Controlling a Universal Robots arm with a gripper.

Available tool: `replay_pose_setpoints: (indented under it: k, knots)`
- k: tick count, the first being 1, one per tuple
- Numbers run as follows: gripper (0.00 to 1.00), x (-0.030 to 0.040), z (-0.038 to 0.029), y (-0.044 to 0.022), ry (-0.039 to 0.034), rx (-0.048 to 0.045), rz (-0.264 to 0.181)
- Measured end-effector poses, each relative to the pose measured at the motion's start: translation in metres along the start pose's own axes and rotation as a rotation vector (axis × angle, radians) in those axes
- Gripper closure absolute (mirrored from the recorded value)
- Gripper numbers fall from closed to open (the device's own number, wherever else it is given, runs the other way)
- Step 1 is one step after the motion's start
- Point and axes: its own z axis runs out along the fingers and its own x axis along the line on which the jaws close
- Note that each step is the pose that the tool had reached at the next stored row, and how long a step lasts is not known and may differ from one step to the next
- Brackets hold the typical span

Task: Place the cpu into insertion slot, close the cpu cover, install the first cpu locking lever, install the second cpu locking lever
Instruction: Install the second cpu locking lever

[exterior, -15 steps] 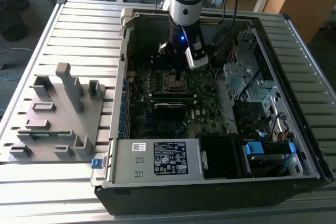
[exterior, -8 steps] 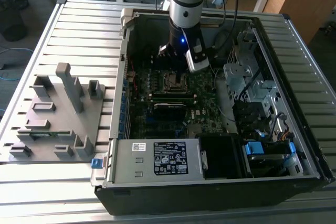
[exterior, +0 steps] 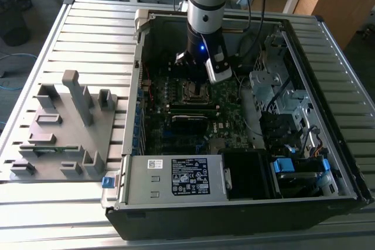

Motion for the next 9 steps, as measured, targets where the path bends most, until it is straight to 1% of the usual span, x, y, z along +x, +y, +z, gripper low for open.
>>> replay_pose_setpoints:
  k: [6, 9]
  knots:
    - [0.90, 0.0121, 0.0006, -0.0028, -0.0001, 0.0000, 0.000]
    - [0.90, 0.0137, 0.0004, -0.0049, -0.0001, 0.0002, 0.000]
